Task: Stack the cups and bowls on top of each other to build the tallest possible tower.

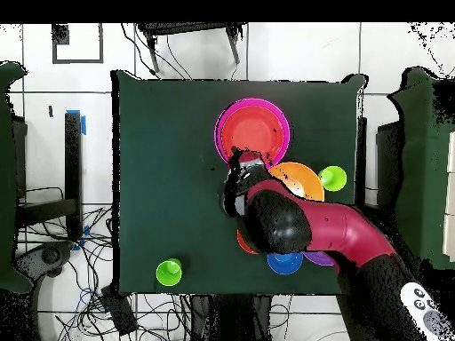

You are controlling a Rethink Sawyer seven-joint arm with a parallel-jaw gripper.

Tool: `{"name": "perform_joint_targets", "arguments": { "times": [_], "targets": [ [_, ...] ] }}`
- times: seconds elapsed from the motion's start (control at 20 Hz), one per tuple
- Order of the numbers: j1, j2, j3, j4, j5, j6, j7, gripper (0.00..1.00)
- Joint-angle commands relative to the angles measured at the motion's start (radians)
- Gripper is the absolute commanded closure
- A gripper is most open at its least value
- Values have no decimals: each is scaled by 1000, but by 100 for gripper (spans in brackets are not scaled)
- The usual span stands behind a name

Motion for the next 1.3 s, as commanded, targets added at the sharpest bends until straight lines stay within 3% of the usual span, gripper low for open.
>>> {"name": "perform_joint_targets", "arguments": {
  "times": [0.05, 0.65, 1.0, 1.3],
  "targets": [
    [42, -85, -39, 30, 47, 183, -21, 0],
    [-106, -42, -24, 18, -48, 200, -161, 0],
    [-136, -8, -33, -13, -97, 214, -189, 0],
    [-121, 67, -103, -99, -216, 222, -204, 0]
  ]
}}
